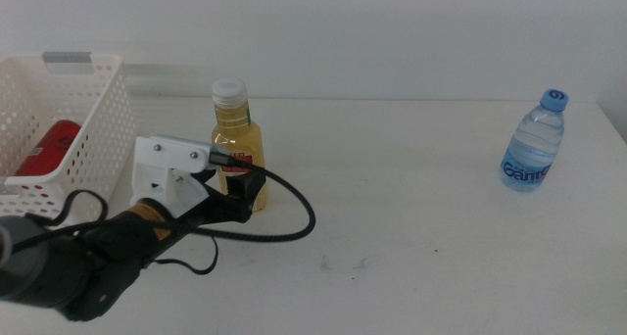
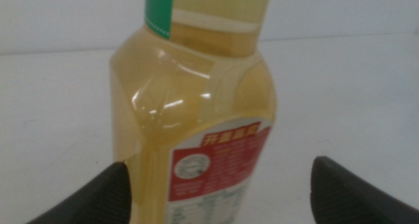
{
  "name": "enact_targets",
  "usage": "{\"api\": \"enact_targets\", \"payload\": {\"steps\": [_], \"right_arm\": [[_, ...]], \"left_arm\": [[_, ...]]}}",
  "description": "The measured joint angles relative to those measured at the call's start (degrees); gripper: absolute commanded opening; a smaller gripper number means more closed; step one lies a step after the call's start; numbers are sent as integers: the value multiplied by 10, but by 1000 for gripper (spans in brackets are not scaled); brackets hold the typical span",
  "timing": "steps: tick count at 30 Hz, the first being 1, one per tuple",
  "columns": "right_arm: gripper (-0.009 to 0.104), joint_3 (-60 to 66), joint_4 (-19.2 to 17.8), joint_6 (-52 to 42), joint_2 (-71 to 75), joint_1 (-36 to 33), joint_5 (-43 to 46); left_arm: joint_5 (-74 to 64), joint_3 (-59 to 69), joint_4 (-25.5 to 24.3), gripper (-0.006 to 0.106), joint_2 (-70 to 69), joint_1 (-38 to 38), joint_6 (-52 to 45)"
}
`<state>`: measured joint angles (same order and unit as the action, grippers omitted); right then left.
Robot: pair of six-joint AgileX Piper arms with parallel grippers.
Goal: Use arms to grab the bottles and put them into the dustbin to the left of the table.
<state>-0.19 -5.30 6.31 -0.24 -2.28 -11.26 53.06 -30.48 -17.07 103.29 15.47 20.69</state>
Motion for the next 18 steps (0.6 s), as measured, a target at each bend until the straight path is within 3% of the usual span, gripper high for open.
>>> {"api": "enact_targets", "payload": {"steps": [18], "right_arm": [[91, 0, 0, 0, 0, 0, 0]], "left_arm": [[-41, -143, 15, 94, 105, 3, 1]]}}
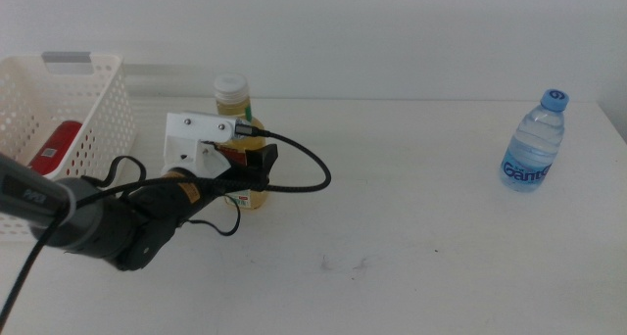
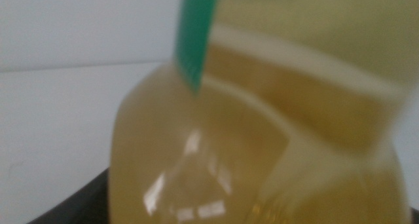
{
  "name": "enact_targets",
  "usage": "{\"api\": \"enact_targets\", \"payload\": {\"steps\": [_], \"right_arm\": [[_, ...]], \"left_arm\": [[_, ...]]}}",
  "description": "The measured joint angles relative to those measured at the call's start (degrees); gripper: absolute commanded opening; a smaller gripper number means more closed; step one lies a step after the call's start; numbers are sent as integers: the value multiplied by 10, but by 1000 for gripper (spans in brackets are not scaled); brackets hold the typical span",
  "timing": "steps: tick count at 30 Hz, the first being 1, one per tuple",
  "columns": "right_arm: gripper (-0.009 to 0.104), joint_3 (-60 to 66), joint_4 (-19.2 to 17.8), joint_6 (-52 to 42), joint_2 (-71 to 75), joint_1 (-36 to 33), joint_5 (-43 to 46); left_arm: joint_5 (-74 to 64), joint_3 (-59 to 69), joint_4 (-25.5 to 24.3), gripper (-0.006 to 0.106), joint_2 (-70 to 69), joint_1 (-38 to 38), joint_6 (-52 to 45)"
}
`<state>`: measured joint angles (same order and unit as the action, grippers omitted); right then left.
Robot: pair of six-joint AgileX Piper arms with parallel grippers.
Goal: Use arms to grab the bottles and put them into the dustbin to the left of the table.
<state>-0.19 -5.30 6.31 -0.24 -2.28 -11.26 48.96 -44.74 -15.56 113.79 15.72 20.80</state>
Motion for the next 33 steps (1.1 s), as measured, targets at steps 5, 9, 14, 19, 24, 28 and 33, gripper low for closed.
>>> {"api": "enact_targets", "payload": {"steps": [5, 9, 14, 19, 24, 28, 33], "right_arm": [[91, 0, 0, 0, 0, 0, 0], [91, 0, 0, 0, 0, 0, 0], [91, 0, 0, 0, 0, 0, 0], [91, 0, 0, 0, 0, 0, 0], [91, 0, 0, 0, 0, 0, 0], [91, 0, 0, 0, 0, 0, 0], [91, 0, 0, 0, 0, 0, 0]], "left_arm": [[0, -15, 9, 86, 10, 1, -5], [0, -16, 14, 43, 10, 2, -44], [-54, -18, -14, -2, -14, 2, -32], [-274, -13, -90, -2, -129, 3, 39], [-407, -12, -118, -2, -262, 3, 109], [-554, -33, -121, -2, -360, 10, 139], [-721, -94, -47, -2, -393, 11, 60]]}}
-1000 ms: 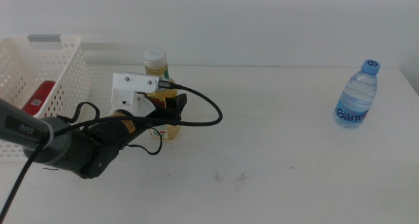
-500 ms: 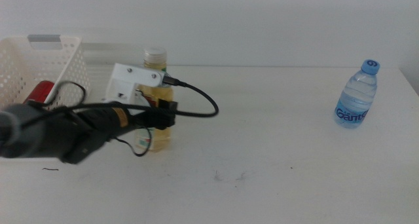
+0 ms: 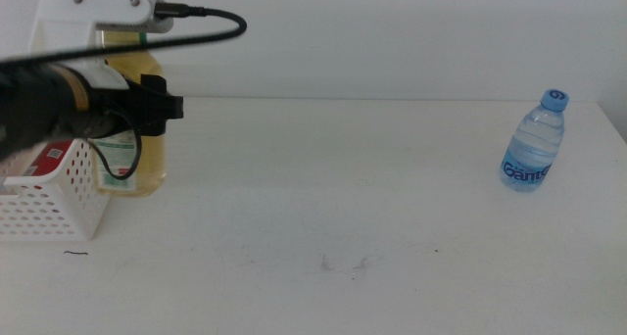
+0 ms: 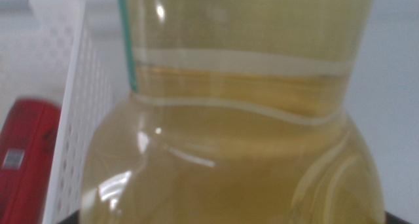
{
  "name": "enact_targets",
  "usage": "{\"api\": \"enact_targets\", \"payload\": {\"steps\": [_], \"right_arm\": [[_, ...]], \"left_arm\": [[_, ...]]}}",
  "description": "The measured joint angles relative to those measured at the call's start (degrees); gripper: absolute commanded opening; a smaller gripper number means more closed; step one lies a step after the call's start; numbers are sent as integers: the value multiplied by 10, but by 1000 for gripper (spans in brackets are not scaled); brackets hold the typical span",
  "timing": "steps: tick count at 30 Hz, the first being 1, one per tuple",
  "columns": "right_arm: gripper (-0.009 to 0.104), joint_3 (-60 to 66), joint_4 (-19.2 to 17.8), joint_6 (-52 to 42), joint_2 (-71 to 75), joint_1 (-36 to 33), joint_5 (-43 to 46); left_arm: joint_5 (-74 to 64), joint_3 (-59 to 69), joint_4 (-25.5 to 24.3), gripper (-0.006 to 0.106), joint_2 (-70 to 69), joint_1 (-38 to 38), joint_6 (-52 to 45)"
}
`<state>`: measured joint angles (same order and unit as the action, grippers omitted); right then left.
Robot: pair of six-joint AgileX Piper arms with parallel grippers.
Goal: Use arms to grab the bottles and put them into the dustbin to the left of the table.
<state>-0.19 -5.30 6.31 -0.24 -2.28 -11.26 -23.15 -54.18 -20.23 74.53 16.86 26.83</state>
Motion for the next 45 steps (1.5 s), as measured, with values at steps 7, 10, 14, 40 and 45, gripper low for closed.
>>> {"api": "enact_targets", "payload": {"steps": [7, 10, 14, 40, 45], "right_arm": [[91, 0, 0, 0, 0, 0, 0], [91, 0, 0, 0, 0, 0, 0], [91, 0, 0, 0, 0, 0, 0], [91, 0, 0, 0, 0, 0, 0], [91, 0, 0, 0, 0, 0, 0]], "left_arm": [[-227, -158, 170, -2, 41, -60, -222], [-324, -256, 214, -2, 88, -129, -307], [-444, -393, 220, -2, 176, -220, -392], [-476, -527, 225, 94, 471, -291, -448], [-470, -532, 255, 94, 414, -284, -449]]}}
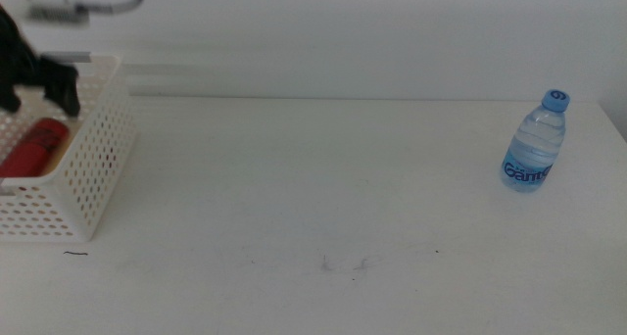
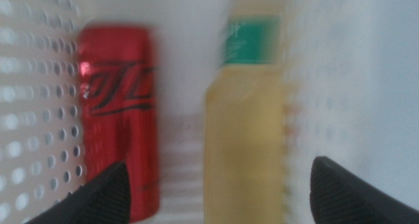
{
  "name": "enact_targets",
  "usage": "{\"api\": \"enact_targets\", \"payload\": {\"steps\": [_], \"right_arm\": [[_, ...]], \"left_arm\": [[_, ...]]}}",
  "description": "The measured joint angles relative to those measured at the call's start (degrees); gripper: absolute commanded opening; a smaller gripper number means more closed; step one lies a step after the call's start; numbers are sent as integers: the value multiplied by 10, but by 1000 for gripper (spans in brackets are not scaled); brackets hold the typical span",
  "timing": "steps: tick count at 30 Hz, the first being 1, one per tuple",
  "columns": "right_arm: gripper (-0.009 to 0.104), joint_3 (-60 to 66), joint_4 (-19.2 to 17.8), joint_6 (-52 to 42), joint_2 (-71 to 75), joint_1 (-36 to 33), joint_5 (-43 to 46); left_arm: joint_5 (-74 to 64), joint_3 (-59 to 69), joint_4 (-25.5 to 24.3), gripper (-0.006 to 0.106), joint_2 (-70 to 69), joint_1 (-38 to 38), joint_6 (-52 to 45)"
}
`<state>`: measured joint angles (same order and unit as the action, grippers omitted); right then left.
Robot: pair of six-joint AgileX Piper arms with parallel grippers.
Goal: Use arms to grab the bottles and put them into the dustbin to the left of the table.
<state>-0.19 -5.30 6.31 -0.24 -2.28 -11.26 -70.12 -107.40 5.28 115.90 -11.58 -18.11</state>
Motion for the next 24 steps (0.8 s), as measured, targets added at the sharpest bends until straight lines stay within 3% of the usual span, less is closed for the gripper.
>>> {"api": "enact_targets", "payload": {"steps": [6, 10, 18, 24], "right_arm": [[91, 0, 0, 0, 0, 0, 0], [91, 0, 0, 0, 0, 0, 0], [91, 0, 0, 0, 0, 0, 0], [91, 0, 0, 0, 0, 0, 0]], "left_arm": [[6, 6, 112, 94, -131, 31, -18], [8, 56, 169, 94, -250, 91, -49], [-2, 123, 176, 94, -425, 215, -72], [-2, 126, 178, 94, -462, 238, -72]]}}
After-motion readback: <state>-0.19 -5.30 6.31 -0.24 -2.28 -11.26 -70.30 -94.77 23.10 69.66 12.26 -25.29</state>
